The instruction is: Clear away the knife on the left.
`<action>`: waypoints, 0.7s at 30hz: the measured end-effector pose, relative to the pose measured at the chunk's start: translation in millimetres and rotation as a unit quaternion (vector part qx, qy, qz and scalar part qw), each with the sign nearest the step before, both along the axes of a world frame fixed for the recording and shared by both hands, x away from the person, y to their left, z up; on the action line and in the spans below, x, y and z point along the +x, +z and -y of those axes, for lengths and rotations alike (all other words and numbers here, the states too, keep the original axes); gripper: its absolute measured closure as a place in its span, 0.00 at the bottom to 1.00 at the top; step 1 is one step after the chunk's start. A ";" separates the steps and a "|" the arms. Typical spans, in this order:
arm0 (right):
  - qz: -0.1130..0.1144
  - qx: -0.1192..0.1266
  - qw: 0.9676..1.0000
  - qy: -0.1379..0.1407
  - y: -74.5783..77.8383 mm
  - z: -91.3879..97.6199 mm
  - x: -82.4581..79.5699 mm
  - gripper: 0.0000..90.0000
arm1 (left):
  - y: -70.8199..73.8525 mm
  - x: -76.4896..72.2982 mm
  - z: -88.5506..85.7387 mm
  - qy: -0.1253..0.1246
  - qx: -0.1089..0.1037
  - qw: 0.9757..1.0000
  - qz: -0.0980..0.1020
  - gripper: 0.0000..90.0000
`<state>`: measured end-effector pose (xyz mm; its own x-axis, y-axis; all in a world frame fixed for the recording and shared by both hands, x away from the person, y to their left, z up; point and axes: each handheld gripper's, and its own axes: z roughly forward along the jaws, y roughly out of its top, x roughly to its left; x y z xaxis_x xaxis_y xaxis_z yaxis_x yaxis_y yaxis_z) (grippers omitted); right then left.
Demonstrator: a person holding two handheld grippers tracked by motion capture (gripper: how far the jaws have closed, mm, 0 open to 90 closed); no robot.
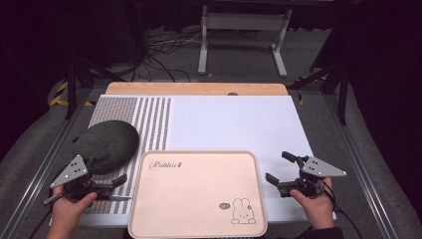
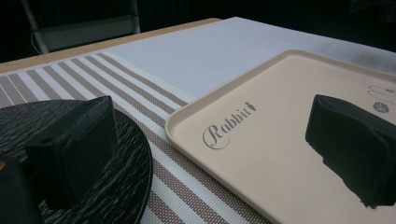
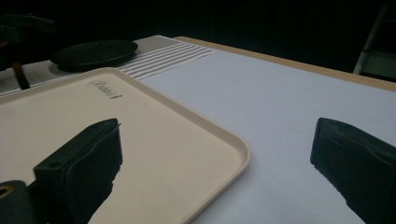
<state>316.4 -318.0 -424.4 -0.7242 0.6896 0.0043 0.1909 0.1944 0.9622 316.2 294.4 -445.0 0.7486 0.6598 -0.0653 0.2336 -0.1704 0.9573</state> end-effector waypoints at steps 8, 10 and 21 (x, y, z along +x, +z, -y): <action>-0.001 -0.005 1.000 -0.001 -1.4 0.4 -1.2 0.05 | 1.8 -0.3 -0.4 -0.006 0.001 1.000 0.002 0.03; -0.001 -0.004 1.000 -0.001 -1.1 0.4 -1.3 0.05 | 1.7 -0.4 -0.9 -0.005 -0.001 1.000 0.004 0.03; -0.005 -0.006 1.000 0.000 -1.1 -0.6 -1.6 0.06 | 6.9 -1.0 -1.8 -0.016 0.017 1.000 -0.004 0.06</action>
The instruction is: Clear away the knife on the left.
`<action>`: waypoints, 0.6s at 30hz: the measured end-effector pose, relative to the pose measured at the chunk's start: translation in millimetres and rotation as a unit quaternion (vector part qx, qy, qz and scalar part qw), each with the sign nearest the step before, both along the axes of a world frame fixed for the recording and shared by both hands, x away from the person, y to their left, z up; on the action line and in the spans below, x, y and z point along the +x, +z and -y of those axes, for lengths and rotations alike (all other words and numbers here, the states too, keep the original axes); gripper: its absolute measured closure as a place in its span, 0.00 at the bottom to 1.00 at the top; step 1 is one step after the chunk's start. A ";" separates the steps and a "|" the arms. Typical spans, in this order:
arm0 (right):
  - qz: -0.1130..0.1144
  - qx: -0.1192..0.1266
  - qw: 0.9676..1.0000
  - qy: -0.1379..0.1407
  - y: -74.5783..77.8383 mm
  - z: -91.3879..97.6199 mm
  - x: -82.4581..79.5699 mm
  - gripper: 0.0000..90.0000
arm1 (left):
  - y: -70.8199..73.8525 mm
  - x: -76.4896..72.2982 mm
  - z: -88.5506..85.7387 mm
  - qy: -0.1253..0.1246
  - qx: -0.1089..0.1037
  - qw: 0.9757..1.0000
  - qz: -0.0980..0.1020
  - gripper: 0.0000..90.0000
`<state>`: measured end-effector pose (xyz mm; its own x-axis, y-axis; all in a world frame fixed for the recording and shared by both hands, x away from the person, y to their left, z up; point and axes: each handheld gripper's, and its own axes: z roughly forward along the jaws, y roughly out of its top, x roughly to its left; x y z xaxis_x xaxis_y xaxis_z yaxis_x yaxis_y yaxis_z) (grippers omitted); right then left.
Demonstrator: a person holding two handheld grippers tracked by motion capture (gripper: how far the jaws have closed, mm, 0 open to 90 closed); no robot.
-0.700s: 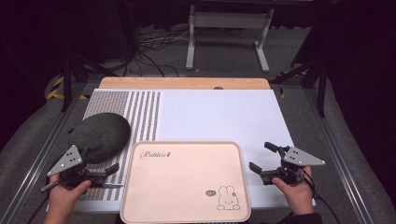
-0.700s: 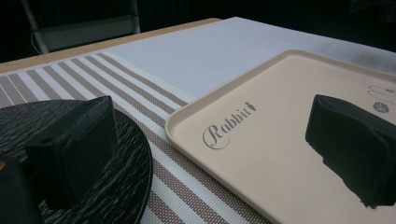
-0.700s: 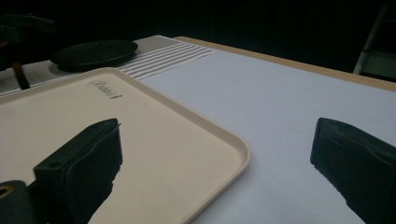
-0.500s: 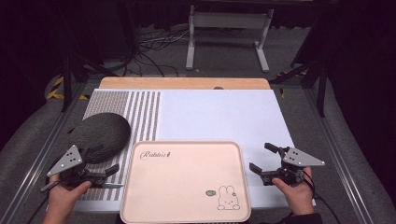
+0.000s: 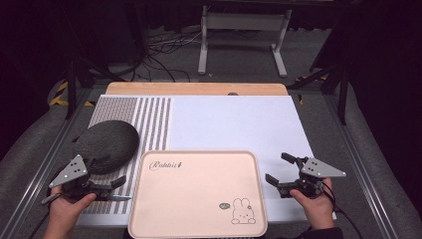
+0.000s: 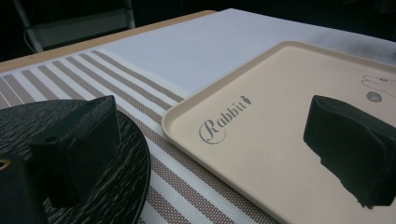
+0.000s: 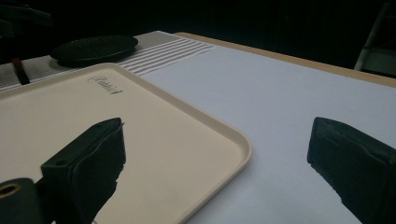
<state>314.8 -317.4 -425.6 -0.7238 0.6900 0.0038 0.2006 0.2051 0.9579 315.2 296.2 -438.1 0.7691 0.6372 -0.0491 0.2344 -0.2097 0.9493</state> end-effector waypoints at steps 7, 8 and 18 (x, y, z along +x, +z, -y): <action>-0.002 0.002 1.000 -0.001 0.5 0.0 -0.2 0.05 | 4.1 4.1 -2.1 -0.015 0.000 1.000 -0.026 0.06; -0.003 0.003 1.000 -0.001 0.5 -0.1 -0.1 0.05 | 5.2 5.5 -2.9 -0.018 -0.002 0.999 -0.032 0.06; -0.003 -0.001 1.000 0.000 0.3 -0.8 0.6 0.05 | 21.8 5.6 -8.7 -0.032 0.029 0.998 -0.036 0.05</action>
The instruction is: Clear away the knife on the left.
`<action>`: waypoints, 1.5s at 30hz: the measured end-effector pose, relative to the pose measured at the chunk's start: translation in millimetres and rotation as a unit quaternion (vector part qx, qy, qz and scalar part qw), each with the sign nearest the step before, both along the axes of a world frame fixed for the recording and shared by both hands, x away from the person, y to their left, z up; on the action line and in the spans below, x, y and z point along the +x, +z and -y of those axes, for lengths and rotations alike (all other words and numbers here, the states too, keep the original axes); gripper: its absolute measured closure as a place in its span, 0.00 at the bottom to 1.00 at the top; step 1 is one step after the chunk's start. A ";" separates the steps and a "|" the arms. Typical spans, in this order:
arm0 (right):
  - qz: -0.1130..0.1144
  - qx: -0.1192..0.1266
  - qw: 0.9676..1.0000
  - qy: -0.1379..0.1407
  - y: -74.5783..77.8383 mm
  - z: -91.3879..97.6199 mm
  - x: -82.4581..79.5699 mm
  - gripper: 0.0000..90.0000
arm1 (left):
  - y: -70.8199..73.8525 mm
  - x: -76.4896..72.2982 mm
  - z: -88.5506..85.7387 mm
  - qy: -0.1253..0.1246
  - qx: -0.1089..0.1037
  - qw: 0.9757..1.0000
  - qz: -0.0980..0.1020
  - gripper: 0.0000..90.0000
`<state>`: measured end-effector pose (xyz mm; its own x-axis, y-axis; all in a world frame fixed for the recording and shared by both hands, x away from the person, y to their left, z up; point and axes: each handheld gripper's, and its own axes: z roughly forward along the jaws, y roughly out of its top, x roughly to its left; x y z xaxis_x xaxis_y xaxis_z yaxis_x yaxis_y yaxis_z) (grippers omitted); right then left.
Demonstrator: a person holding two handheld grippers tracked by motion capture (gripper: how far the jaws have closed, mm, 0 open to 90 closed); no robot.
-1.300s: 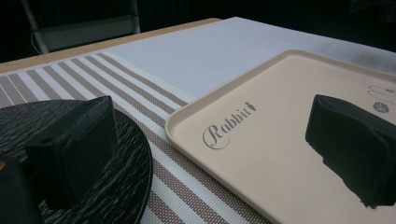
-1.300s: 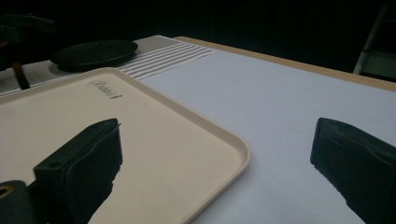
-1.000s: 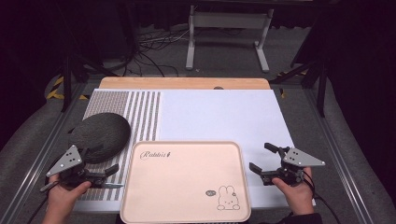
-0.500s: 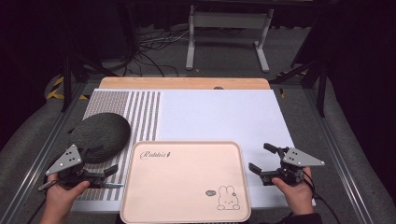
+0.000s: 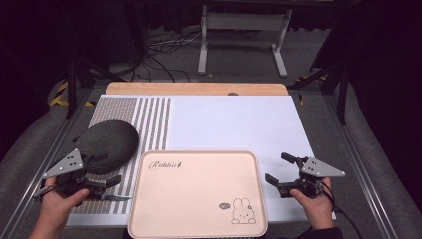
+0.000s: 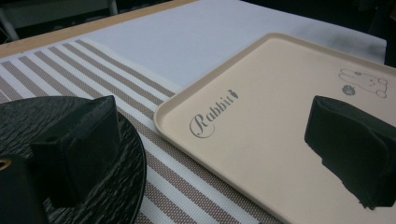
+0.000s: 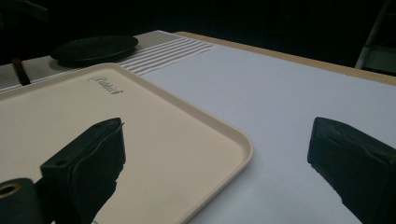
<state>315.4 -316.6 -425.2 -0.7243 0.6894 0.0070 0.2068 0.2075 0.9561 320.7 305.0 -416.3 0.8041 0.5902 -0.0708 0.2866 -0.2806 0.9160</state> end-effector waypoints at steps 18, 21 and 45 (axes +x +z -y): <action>-0.006 -0.004 1.000 0.005 -1.2 -1.4 1.0 0.05 | 19.9 -1.4 -4.1 -0.058 0.160 0.984 -0.046 0.10; -0.007 -0.005 1.000 0.006 -1.3 -1.7 1.1 0.05 | 21.9 -1.4 -5.8 -0.060 0.175 0.981 -0.052 0.10; -0.009 -0.003 1.000 0.010 -2.6 -1.8 2.7 0.04 | 29.7 4.0 -10.5 -0.114 0.322 0.936 -0.084 0.10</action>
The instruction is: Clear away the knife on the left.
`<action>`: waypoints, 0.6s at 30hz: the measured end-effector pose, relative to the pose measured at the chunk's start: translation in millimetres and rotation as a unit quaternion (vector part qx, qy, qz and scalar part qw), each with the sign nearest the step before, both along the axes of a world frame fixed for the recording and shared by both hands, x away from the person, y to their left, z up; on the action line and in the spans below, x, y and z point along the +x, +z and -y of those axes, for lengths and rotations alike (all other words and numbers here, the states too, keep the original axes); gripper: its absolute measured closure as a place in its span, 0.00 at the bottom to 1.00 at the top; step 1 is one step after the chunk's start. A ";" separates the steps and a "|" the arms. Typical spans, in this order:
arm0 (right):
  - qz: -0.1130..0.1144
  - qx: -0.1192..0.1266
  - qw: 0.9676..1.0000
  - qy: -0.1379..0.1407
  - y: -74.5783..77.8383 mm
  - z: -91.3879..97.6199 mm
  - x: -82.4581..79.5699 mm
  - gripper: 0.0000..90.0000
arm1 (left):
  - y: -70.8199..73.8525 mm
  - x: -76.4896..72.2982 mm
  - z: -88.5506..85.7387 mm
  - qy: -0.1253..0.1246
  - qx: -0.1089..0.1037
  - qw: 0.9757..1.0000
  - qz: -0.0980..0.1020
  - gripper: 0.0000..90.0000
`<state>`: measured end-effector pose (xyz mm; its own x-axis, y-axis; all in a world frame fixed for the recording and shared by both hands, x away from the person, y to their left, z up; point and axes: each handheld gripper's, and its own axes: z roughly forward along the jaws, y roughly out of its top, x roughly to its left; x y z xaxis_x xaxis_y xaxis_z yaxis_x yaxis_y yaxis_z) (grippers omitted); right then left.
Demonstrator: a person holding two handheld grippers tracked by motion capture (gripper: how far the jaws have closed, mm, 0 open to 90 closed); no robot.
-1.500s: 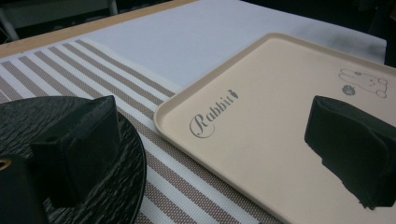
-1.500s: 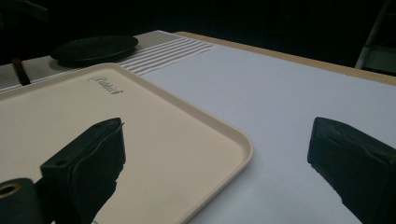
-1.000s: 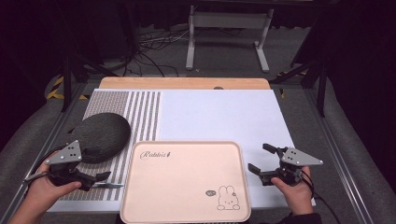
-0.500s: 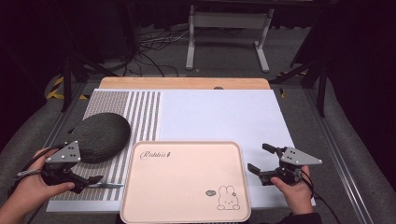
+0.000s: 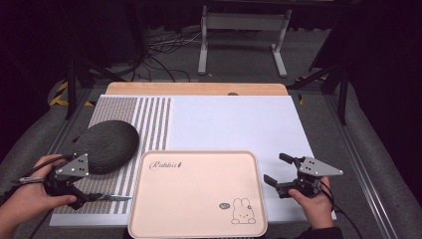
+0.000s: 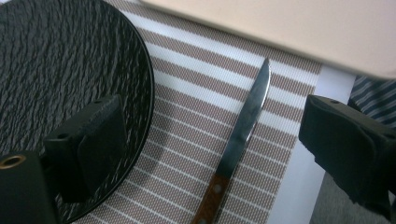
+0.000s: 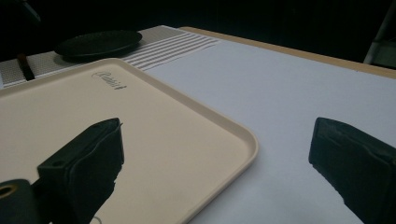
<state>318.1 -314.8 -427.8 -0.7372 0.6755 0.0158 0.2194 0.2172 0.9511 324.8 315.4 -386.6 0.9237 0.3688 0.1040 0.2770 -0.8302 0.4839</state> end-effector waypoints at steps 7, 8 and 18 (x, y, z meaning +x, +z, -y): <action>-0.003 0.000 1.000 0.001 -0.6 -0.3 0.1 0.04 | -1.1 3.7 -1.5 -0.017 0.038 0.999 -0.013 0.12; -0.003 -0.001 1.000 0.001 -0.6 -0.3 0.1 0.04 | -1.4 3.8 -1.7 -0.018 0.044 0.999 -0.014 0.13; -0.002 -0.003 1.000 0.003 -0.8 -0.6 -0.1 0.04 | -6.7 7.7 -5.4 -0.045 0.087 0.995 -0.034 0.19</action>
